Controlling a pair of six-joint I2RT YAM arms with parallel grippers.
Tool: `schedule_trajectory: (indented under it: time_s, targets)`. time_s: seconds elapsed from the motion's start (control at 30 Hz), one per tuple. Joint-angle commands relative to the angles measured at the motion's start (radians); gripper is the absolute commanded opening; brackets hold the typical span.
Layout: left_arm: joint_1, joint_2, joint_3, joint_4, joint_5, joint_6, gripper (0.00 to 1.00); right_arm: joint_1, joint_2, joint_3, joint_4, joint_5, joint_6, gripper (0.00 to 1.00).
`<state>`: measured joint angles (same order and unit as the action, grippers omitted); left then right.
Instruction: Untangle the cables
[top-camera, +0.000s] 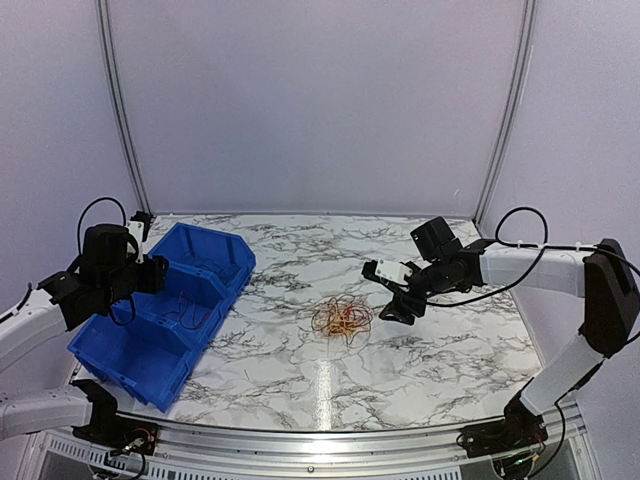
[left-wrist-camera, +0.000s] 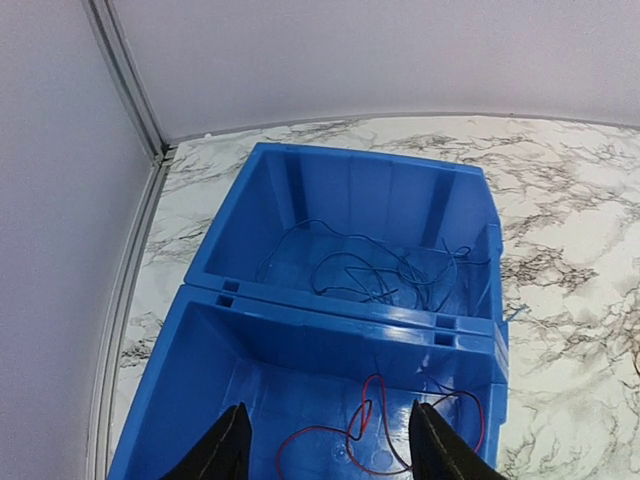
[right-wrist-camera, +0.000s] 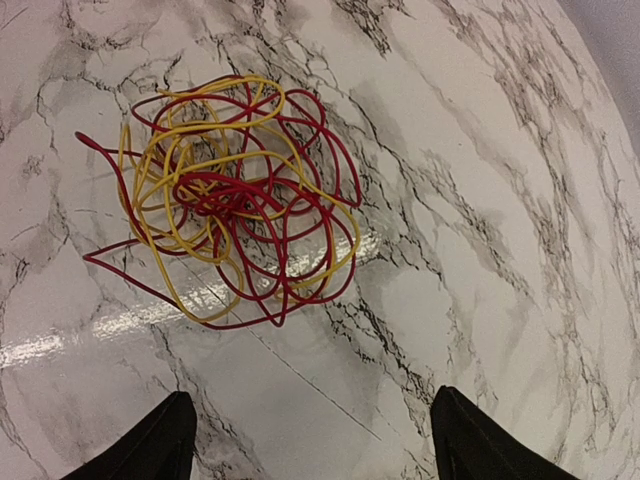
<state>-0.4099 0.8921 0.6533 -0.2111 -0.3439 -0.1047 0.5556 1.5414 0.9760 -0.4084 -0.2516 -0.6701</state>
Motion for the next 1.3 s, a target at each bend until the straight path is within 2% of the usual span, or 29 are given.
schedule_trajectory:
  time_s: [0.0, 0.07, 0.13, 0.23, 0.47, 0.63, 0.77, 0.93, 1.1, 1.2, 1.27]
  targets:
    - [0.005, -0.030, 0.017, 0.041, 0.179, 0.018, 0.54, -0.005, -0.011, 0.008, -0.009, -0.011, -0.005, 0.81]
    - [0.002, -0.020, 0.030, 0.067, 0.305, -0.013, 0.51, -0.005, -0.024, 0.020, -0.009, -0.016, 0.011, 0.81]
    - [-0.012, 0.003, 0.059, 0.070, 0.373, -0.060, 0.47, -0.006, -0.054, 0.040, -0.014, -0.036, 0.037, 0.81]
    - [-0.069, 0.034, 0.104, 0.089, 0.407, -0.148, 0.43, -0.005, -0.105, 0.082, -0.027, -0.082, 0.066, 0.81]
    - [-0.337, 0.217, 0.197, 0.183, 0.371, -0.220, 0.44, -0.003, -0.087, 0.177, -0.068, -0.188, 0.143, 0.74]
    - [-0.483, 0.400, 0.174, 0.355, 0.307, -0.255, 0.51, 0.001, 0.000, 0.164, -0.025, -0.231, 0.140, 0.74]
    - [-0.562, 0.580, 0.207, 0.449, 0.321, -0.322, 0.54, 0.013, 0.083, 0.181, -0.035, -0.233, 0.128, 0.74]
    - [-0.599, 0.781, 0.323, 0.507, 0.319, -0.366, 0.53, 0.029, 0.139, 0.145, -0.015, -0.221, 0.124, 0.73]
    - [-0.598, 0.901, 0.419, 0.511, 0.257, -0.452, 0.50, 0.030, 0.149, 0.105, 0.007, -0.172, 0.115, 0.73]
    - [-0.596, 0.951, 0.480, 0.515, 0.246, -0.420, 0.49, 0.030, 0.149, 0.091, 0.014, -0.156, 0.105, 0.73]
    - [-0.593, 0.987, 0.526, 0.515, 0.285, -0.329, 0.44, 0.030, 0.153, 0.090, 0.013, -0.155, 0.103, 0.73]
